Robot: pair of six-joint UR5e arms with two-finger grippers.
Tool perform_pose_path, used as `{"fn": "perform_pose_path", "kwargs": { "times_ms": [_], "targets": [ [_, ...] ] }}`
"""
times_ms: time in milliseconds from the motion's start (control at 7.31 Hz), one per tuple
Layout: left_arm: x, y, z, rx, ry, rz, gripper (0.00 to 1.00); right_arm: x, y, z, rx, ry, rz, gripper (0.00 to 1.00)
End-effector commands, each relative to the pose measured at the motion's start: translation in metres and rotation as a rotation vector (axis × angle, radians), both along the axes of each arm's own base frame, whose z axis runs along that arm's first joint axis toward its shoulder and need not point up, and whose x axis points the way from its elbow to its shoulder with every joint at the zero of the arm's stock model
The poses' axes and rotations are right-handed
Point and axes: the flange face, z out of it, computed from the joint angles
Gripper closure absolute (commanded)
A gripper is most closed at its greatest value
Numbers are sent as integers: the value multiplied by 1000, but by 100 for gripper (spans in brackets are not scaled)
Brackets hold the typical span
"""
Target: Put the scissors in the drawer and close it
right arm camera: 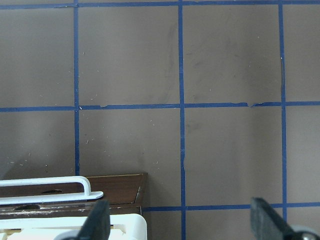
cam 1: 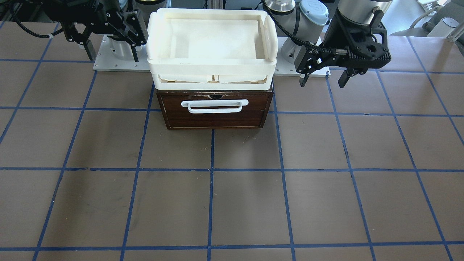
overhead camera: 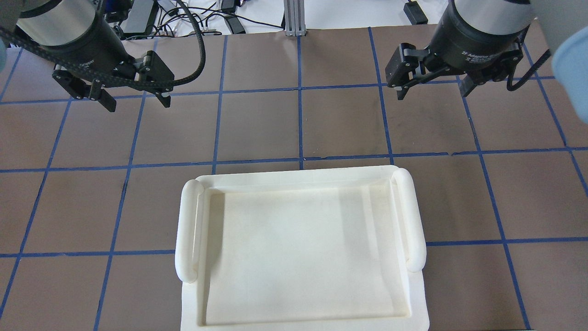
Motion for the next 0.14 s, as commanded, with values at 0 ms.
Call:
{"fn": "perform_pose_path", "kwargs": {
  "times_ms": [0],
  "targets": [
    [3, 1, 2, 4, -4, 2, 0, 0, 0, 0, 0, -1, 0, 0]
  ]
}}
